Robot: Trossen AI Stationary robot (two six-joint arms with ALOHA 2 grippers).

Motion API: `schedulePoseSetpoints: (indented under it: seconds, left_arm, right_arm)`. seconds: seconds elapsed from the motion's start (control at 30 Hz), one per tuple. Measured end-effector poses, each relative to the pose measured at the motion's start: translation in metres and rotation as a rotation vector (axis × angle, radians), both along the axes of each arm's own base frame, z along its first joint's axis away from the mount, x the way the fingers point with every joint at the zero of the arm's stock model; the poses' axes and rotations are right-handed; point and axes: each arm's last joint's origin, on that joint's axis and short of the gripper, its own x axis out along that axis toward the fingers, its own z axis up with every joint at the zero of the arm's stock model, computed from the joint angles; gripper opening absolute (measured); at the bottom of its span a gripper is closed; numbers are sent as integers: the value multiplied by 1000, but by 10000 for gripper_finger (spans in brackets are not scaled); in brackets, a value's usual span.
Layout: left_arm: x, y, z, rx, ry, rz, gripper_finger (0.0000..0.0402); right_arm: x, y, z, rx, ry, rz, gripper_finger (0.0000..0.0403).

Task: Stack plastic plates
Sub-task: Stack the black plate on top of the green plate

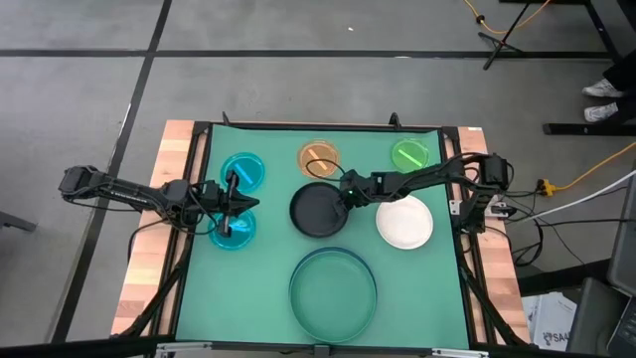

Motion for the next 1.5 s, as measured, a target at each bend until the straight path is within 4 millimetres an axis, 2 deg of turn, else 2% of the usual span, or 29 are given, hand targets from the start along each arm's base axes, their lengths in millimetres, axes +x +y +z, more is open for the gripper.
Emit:
schedulePoseSetpoints:
  seconds: [0.3, 0.47, 0.67, 1.1, 1.27, 1.5]
  left_arm:
    - [0, 0, 0, -2, 0, 9, 4]
    - [0, 0, 0, -1, 0, 9, 4]
    - [0, 0, 0, -2, 2, 9, 4]
    - [0, 0, 0, -6, -4, -15, 4]
    - [0, -1, 0, -5, -5, -27, 4]
    - [0, -1, 1, -3, -6, -37, 4]
  right_arm:
    - [0, 0, -1, -3, 4, 23, 48]
    - [1, 0, 1, -12, -6, 20, 16]
    - [-1, 0, 13, -33, -38, 37, 13]
    - [-12, 1, 66, -79, -199, 31, 2]
    - [-15, 3, 77, -41, -245, 54, 4]
    - [-16, 23, 86, 65, -295, 184, 6]
